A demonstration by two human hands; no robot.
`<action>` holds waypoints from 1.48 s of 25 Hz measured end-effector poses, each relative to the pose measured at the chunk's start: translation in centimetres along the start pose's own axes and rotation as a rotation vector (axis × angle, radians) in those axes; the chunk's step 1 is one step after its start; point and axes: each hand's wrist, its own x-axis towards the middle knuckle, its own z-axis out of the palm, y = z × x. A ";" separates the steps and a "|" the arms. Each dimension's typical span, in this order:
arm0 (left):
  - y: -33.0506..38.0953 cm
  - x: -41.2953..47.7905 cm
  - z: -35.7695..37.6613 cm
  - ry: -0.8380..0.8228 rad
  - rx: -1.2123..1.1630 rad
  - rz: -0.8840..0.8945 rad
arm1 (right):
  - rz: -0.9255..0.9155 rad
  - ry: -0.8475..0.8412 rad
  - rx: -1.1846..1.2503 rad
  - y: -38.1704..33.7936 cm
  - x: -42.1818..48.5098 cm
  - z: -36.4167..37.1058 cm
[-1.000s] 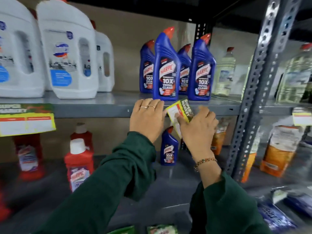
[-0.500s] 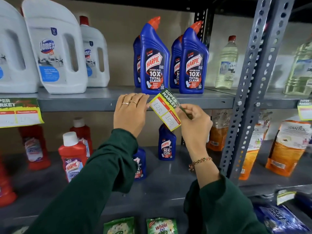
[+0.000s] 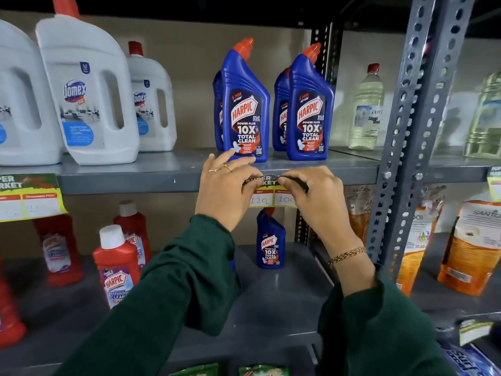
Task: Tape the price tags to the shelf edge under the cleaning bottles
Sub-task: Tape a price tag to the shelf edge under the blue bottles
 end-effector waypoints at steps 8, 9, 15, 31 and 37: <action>0.5 0.0 0.8 -0.072 0.025 -0.095 | 0.080 -0.081 0.100 1.6 0.5 0.7; 0.4 -0.1 0.9 -0.078 0.031 -0.099 | 0.084 -0.079 0.092 1.6 0.5 0.8; 0.3 0.1 1.3 -0.037 0.050 -0.100 | 0.101 -0.017 0.030 1.4 0.7 1.1; 0.2 1.2 2.2 0.009 0.074 -0.067 | 0.077 -0.051 -0.013 2.1 1.6 2.1; 0.1 1.3 2.3 0.014 0.185 -0.089 | 0.033 -0.028 -0.078 2.8 1.7 2.3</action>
